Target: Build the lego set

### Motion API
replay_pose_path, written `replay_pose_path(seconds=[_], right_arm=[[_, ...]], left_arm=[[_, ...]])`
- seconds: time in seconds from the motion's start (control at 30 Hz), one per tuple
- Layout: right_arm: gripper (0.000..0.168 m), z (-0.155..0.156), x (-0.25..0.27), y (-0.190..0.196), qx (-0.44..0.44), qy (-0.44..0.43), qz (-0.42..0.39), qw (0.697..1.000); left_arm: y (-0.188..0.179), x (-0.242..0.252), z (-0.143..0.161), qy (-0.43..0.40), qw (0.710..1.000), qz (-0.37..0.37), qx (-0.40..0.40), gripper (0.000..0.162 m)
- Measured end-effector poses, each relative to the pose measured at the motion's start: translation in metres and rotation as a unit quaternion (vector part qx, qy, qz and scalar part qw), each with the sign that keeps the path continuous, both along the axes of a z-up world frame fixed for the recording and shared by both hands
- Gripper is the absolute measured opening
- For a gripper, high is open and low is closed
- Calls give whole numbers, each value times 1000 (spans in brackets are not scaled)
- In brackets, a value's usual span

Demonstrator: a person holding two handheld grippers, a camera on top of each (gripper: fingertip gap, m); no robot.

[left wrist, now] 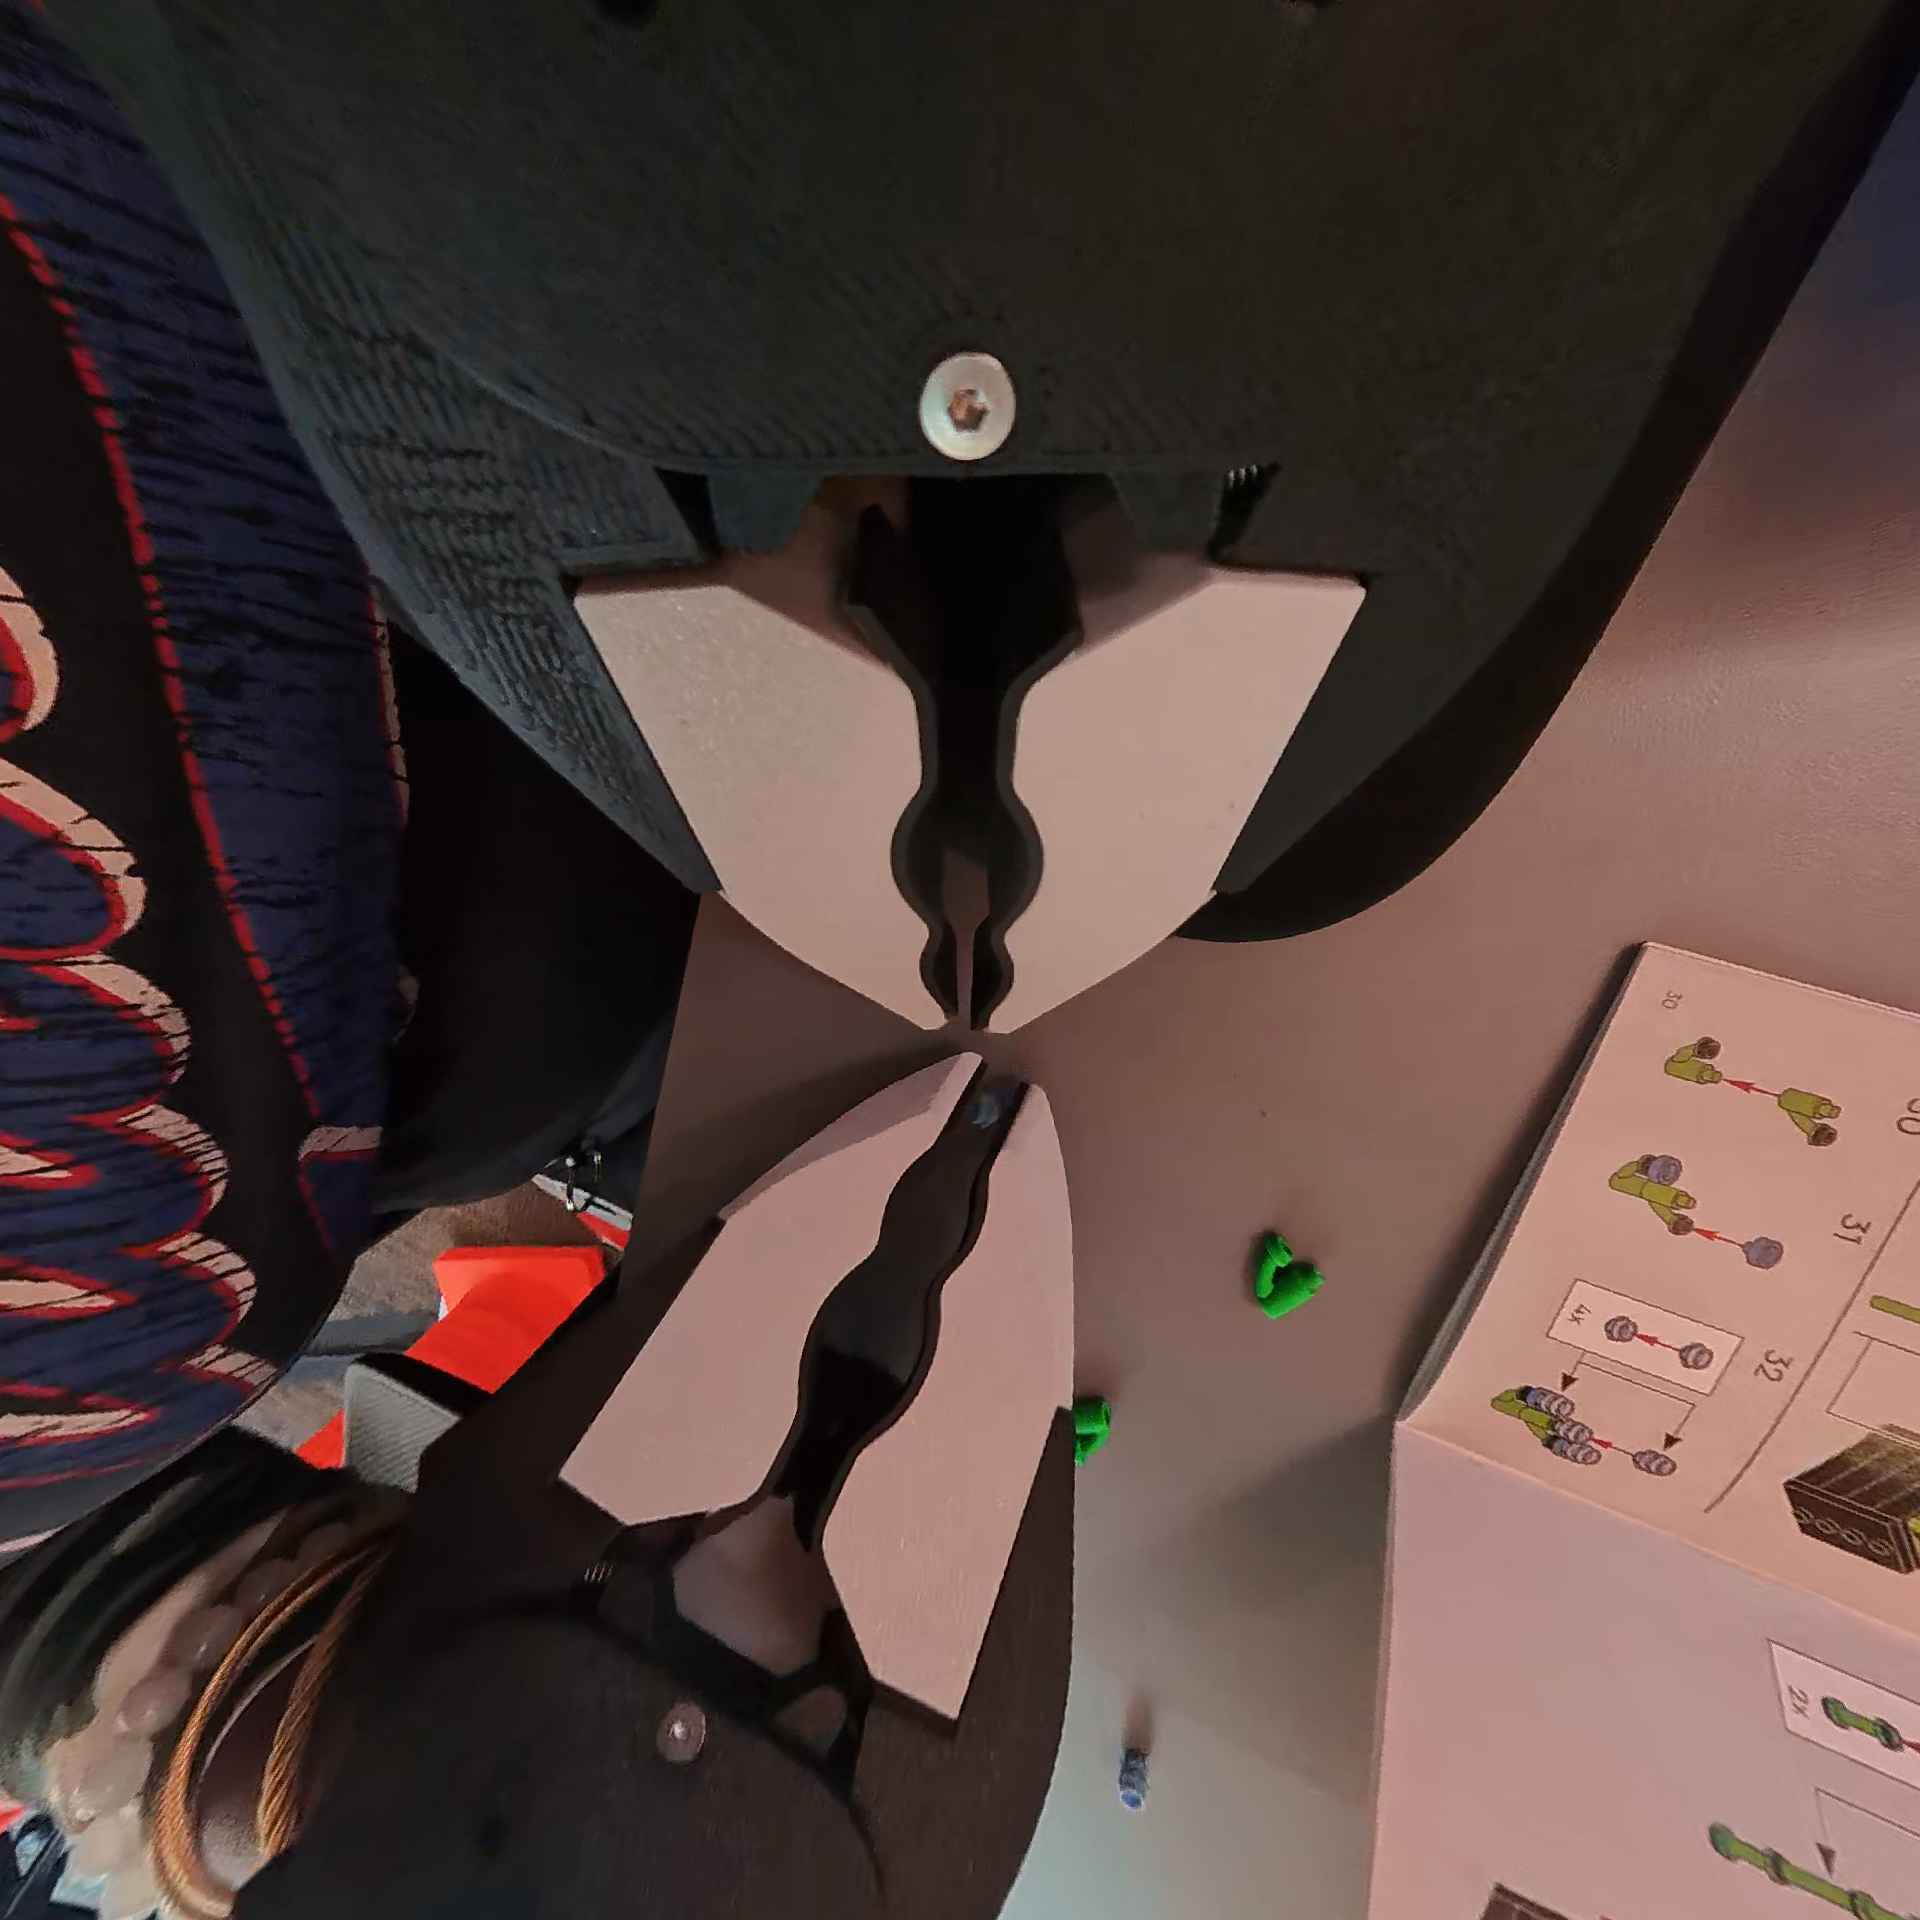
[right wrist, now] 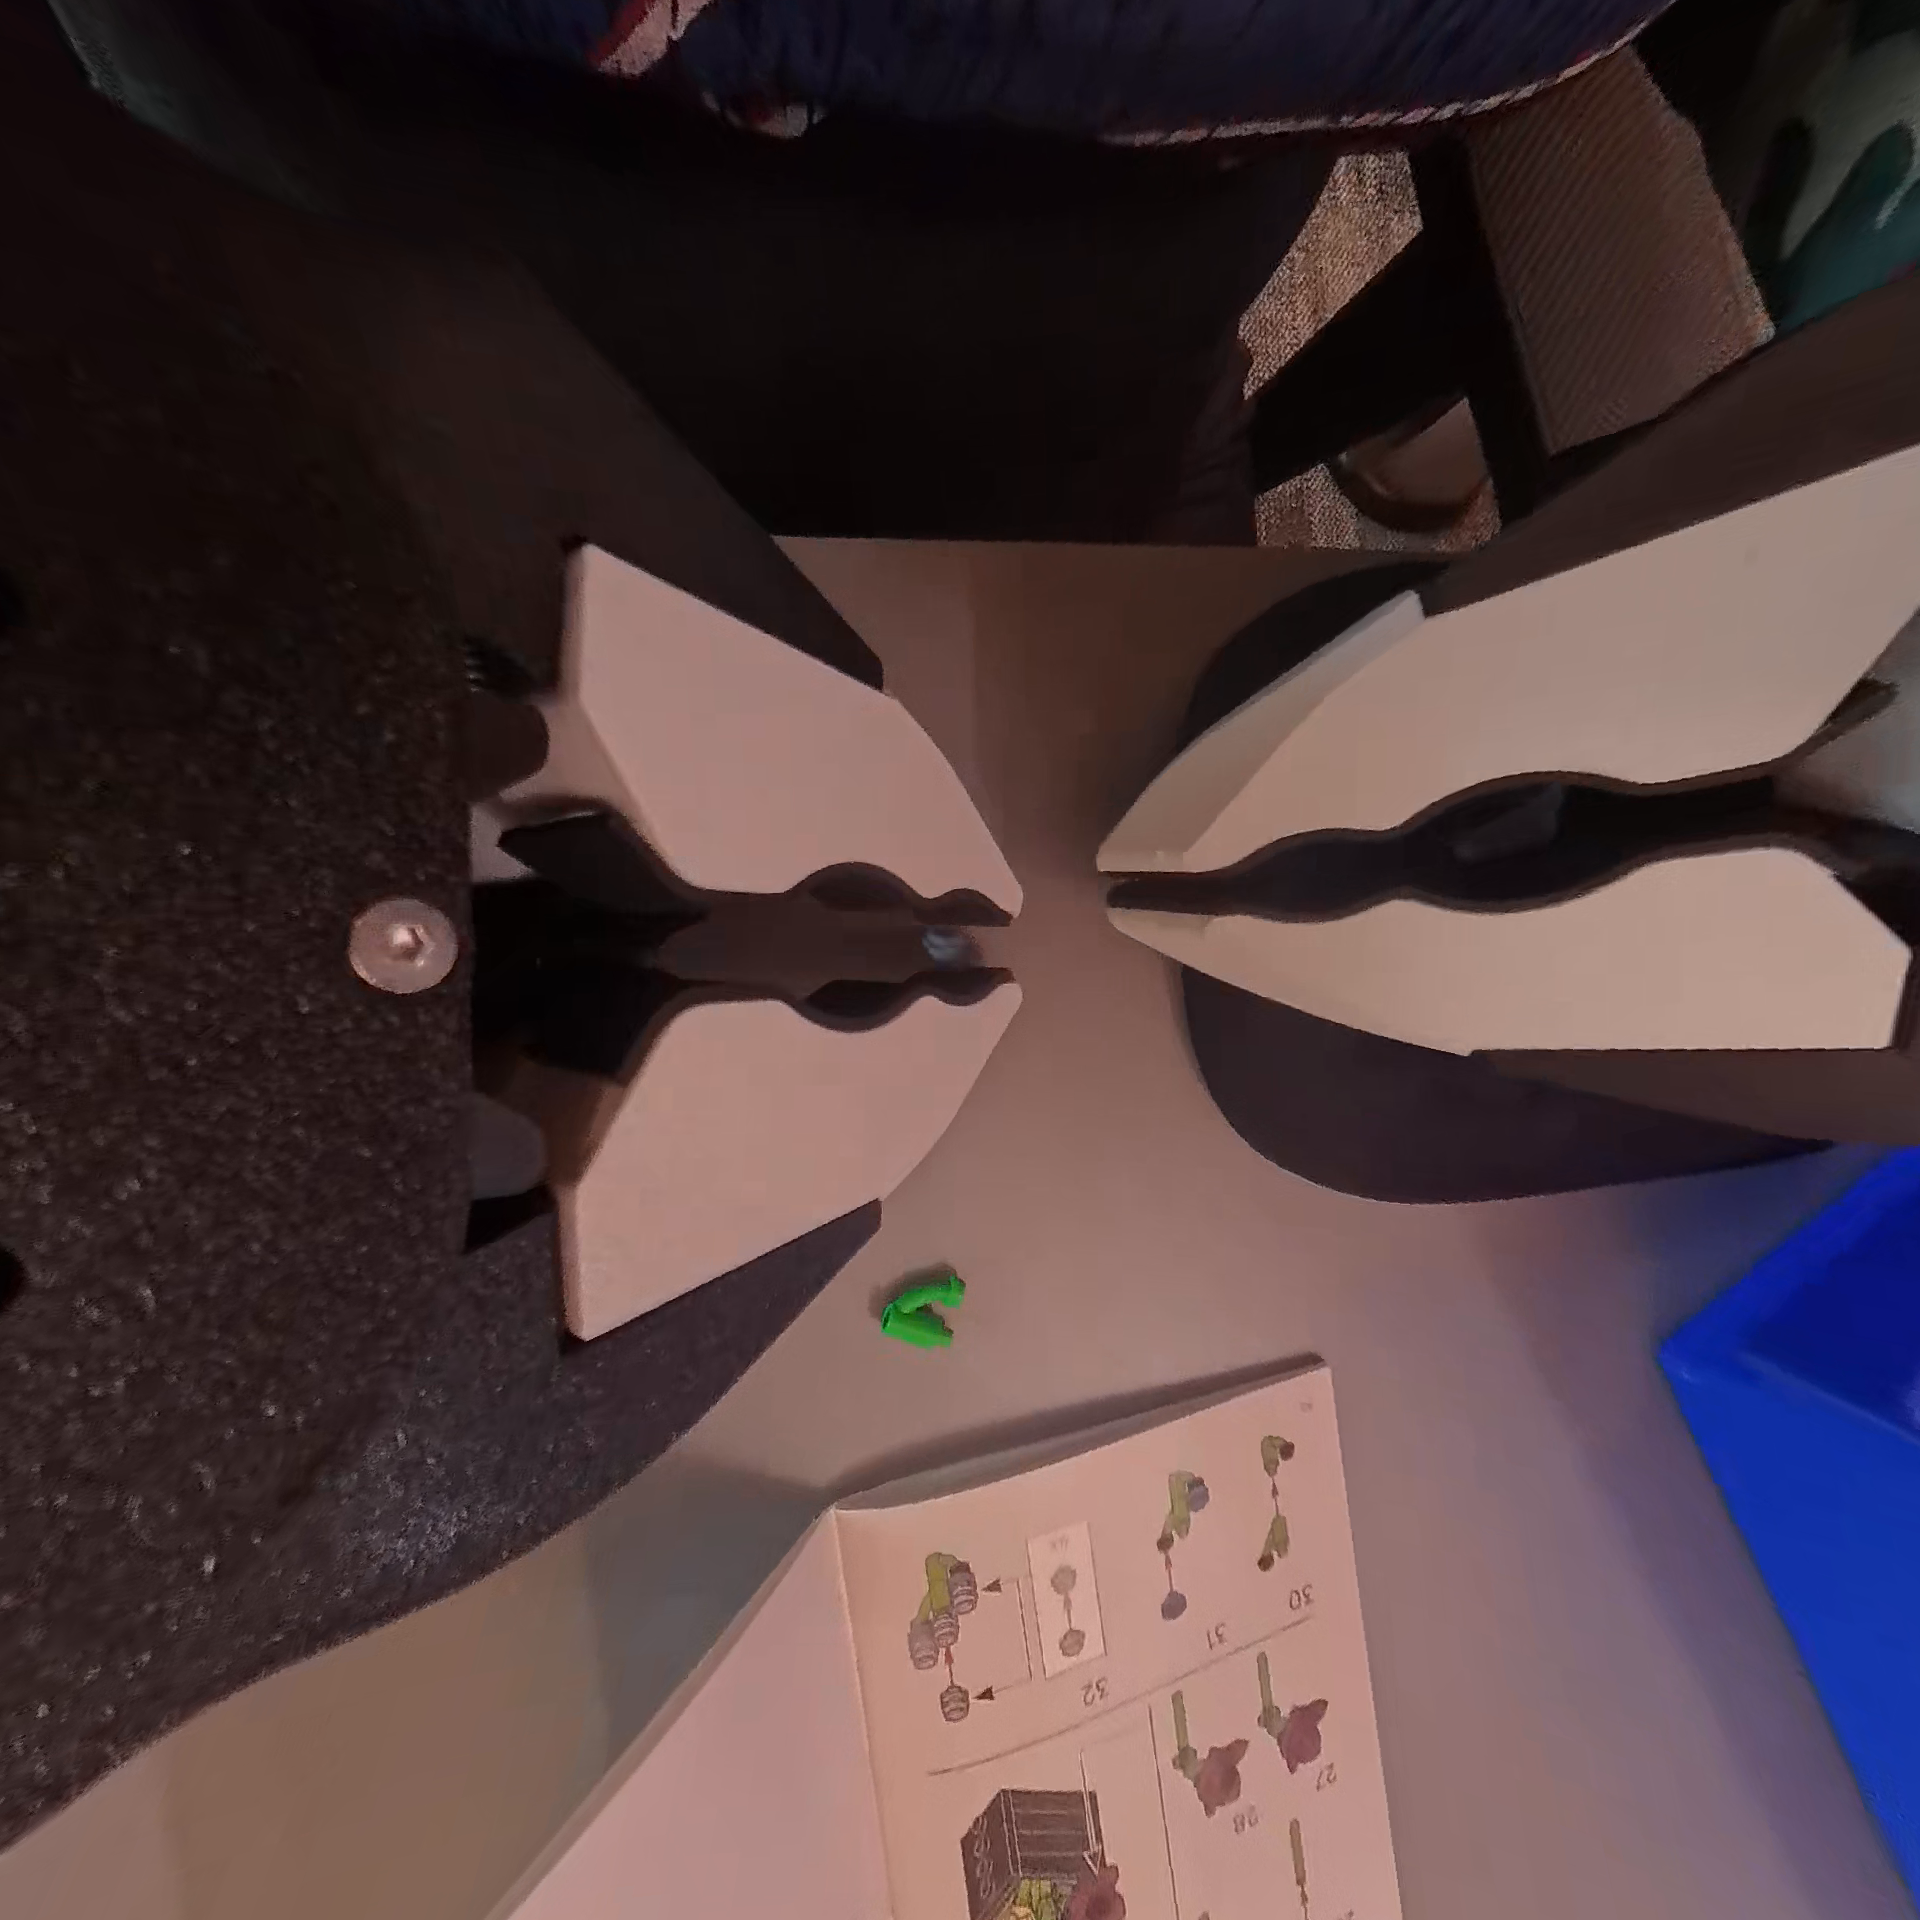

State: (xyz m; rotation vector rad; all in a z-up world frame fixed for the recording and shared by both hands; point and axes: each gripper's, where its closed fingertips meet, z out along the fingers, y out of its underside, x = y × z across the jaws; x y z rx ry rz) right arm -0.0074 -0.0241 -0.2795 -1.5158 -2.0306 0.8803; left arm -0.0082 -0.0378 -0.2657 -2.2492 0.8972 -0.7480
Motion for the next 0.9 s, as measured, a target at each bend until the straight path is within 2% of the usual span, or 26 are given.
replay_pose_path(seconds=[0.3, 0.63, 0.9], right_arm=[[13, 6, 19, 3, 17, -17, 7, 1000], [13, 0, 18, -4, -13, -38, 2, 999], [4, 1, 16, -1, -26, -23, -9, 999]], left_arm=[[-1, 1, -2, 3, 1000, -4, -5, 5], [-1, 1, -4, 7, 1000, -5, -6, 6], [-3, 4, -3, 5, 1000, -20, 1, 10]])
